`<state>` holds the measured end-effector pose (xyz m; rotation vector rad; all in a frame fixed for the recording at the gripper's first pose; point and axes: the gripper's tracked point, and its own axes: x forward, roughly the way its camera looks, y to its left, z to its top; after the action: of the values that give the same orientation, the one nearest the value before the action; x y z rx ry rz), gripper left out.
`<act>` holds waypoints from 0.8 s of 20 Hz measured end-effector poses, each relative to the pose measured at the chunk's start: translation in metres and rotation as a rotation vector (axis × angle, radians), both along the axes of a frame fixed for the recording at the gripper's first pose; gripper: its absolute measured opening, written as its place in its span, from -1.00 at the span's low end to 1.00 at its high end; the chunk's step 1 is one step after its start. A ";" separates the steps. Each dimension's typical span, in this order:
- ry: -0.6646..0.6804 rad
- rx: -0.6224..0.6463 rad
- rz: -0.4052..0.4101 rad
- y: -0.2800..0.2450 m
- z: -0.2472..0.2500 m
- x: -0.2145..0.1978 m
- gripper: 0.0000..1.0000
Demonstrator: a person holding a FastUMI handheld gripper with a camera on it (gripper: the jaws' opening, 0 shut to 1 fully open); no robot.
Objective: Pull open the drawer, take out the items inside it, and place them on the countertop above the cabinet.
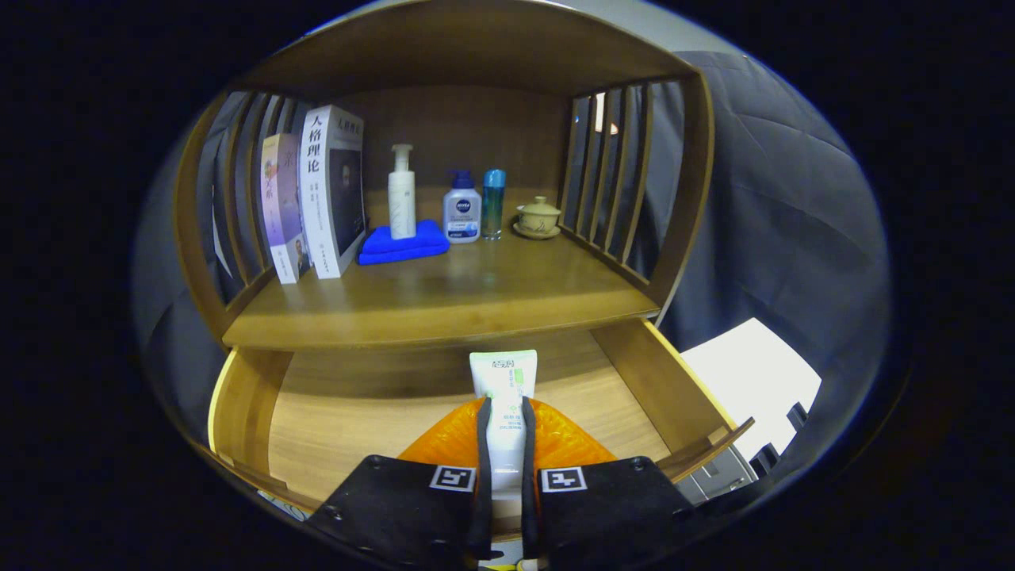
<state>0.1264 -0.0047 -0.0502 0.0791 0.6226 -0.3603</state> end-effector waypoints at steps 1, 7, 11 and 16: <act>-0.010 -0.005 -0.006 -0.003 0.006 -0.002 -0.68; -0.089 0.016 -0.023 -0.015 0.035 0.023 -0.68; -0.102 0.035 0.004 -0.018 0.036 0.064 -0.68; -0.113 0.061 0.064 -0.017 0.032 0.114 -0.68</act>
<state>0.2407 -0.0217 -0.0179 0.1367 0.5233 -0.2735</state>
